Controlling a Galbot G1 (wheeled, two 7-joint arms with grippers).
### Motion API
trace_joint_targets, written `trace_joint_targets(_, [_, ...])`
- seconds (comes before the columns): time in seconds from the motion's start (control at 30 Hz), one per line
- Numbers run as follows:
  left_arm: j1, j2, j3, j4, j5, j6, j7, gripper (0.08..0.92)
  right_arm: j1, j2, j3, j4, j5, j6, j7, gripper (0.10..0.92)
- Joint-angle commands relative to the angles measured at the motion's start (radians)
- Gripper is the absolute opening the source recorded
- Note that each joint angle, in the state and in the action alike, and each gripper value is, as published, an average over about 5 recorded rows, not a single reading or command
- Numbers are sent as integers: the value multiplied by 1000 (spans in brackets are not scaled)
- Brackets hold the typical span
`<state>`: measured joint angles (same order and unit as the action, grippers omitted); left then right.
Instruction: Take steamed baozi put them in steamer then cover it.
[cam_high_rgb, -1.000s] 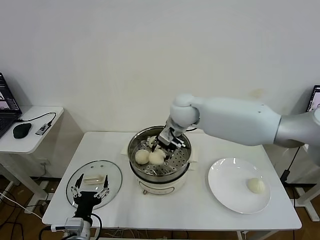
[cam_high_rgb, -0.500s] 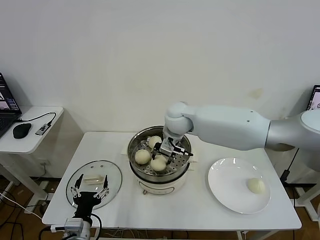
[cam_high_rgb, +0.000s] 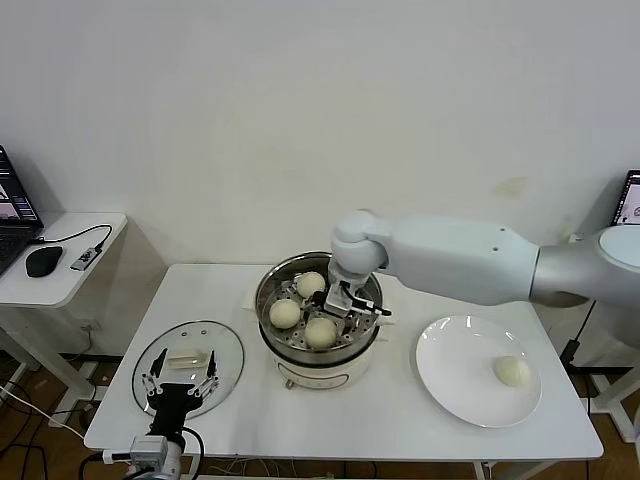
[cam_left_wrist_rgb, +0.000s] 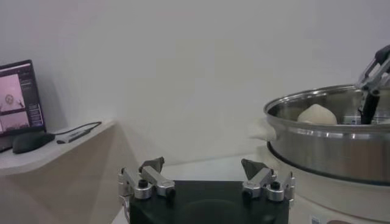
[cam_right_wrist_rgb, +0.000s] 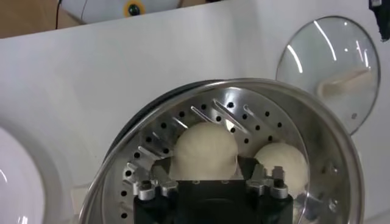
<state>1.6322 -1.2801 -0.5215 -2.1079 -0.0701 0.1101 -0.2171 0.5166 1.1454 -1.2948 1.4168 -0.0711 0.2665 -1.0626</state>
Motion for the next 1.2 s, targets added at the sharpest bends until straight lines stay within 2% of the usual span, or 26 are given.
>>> trace_joint_targets(0.03, [-4,3,1,3,-1,0,0,823,67,-90,31,9,47,-114,-34,819])
trace_joint_targets(0.33, [-14,15,6,11,-2,-1,2,823,128,-337,65,93,192,-554,16,823])
trace_joint_targets(0.53, [-19,25,13,21,-3,-3,4,823,92,-555,75,182,220,-707,47,823])
trace_joint_targets(0.67, [-21,29,15,27,-4,-7,4,823,-29,-691,139,228,183,-731,69,823])
trace_joint_targets(0.8, [-22,34,18,35,-4,-12,4,823,-196,-771,242,227,97,-692,64,823])
trace_joint_targets(1.0, [-20,37,19,40,-3,-16,5,823,-357,-831,325,188,-6,-600,32,823])
trace_joint_targets(1.2, [-19,35,20,41,-2,-17,5,823,-576,-837,470,152,-72,-574,13,823])
